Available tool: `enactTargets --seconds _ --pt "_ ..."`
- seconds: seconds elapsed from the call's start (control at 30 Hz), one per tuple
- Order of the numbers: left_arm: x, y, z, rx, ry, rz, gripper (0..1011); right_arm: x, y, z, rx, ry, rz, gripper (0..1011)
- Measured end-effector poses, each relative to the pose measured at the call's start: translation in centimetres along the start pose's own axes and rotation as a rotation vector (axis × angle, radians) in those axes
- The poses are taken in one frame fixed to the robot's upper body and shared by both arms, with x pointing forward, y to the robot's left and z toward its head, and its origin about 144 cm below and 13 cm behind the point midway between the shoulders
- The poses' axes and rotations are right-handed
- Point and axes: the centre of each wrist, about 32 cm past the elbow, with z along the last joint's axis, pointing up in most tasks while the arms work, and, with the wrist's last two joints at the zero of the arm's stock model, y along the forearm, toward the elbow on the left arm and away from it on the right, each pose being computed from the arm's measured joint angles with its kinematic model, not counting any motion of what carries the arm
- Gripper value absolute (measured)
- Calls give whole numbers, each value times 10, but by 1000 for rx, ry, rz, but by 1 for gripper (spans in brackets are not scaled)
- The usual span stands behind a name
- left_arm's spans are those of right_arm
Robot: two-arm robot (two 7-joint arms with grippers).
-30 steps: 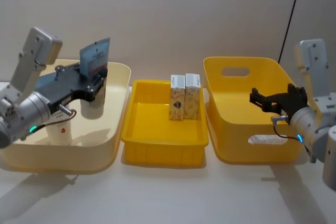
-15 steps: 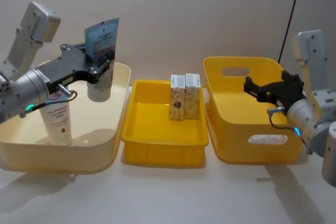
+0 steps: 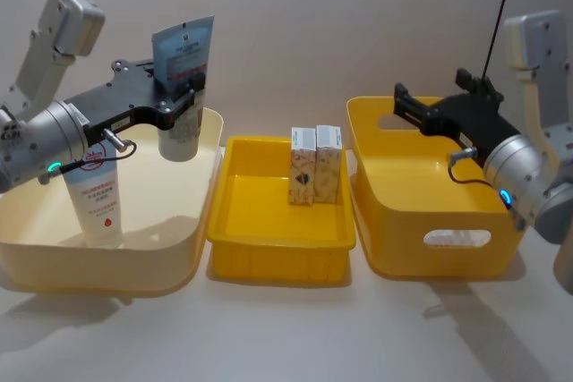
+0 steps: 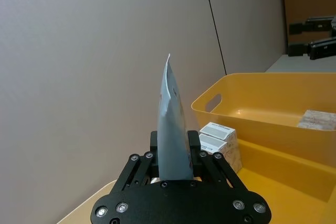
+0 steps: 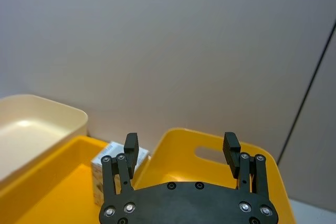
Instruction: Bimanual collaborative sorting of washing and personal care products
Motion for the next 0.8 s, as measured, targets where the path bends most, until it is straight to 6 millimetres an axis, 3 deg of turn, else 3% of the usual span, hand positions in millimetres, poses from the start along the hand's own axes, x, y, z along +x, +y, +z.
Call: enactTargets --seconds 0.47,0.8 --pt "5 -9 1 -45 16 -56 295 2 1 8 82 -13 122 1001" --pt "4 -18 8 -109 33 -122 294 -20 6 -3 -13 -87 197 1001"
